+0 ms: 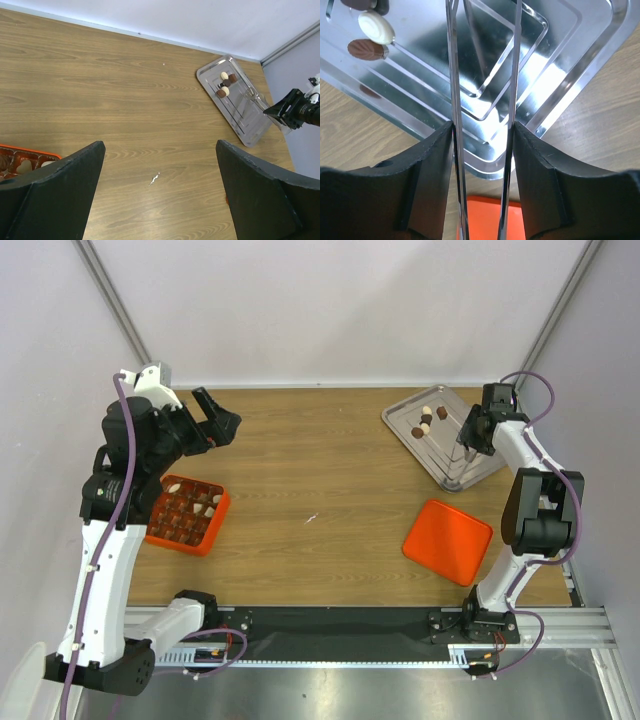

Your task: Pack the chocolate

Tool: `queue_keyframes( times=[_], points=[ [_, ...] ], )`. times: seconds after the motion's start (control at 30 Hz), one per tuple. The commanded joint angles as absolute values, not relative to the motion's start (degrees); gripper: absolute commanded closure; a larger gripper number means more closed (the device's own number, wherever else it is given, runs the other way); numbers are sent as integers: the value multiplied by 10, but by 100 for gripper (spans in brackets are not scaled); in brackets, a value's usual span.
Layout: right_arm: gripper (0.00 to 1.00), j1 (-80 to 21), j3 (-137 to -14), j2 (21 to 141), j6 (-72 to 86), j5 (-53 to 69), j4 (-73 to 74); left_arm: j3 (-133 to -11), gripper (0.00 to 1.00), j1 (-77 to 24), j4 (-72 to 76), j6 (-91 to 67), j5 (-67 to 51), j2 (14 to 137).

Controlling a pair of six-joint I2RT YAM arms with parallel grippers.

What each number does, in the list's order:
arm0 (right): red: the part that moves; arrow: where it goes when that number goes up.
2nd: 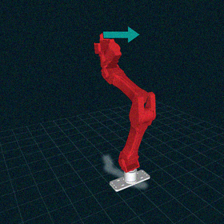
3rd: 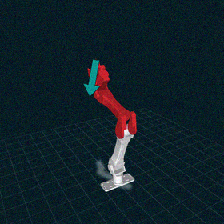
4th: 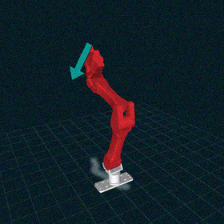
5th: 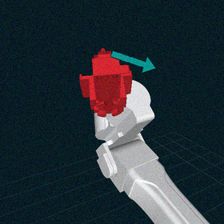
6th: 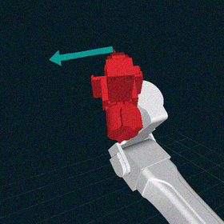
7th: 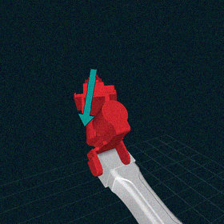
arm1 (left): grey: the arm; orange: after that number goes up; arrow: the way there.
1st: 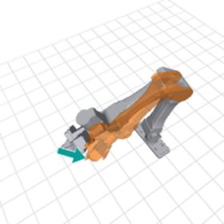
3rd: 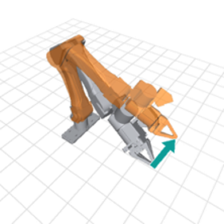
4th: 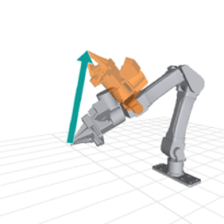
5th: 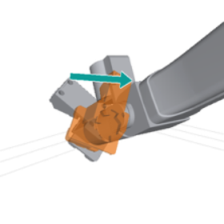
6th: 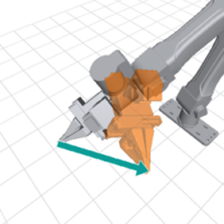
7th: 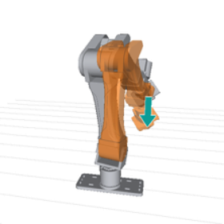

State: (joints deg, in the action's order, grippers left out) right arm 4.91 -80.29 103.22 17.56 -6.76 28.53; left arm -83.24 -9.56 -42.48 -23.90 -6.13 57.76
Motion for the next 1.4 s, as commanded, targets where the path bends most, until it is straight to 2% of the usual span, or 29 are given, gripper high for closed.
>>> queue_keyframes(
  times=[0.0, 0.63, 0.93, 1.13, 1.37],
  points=[
    [47, 61, -827, 1041, 181, -49, 254, -831, 0, -92, -403, -234, -62, 578],
    [54, 68, -844, 1080, 175, -37, 243, -835, 0, -92, -396, -237, -55, 586],
    [61, 73, -853, 1082, 167, -32, 247, -839, 0, -92, -400, -235, -54, 586],
    [66, 74, -859, 1057, 165, -16, 258, -853, 0, -92, -410, -235, -58, 582],
    [67, 53, -860, 994, 170, 39, 300, -885, 0, -92, -417, -237, -57, 586]
  ],
)
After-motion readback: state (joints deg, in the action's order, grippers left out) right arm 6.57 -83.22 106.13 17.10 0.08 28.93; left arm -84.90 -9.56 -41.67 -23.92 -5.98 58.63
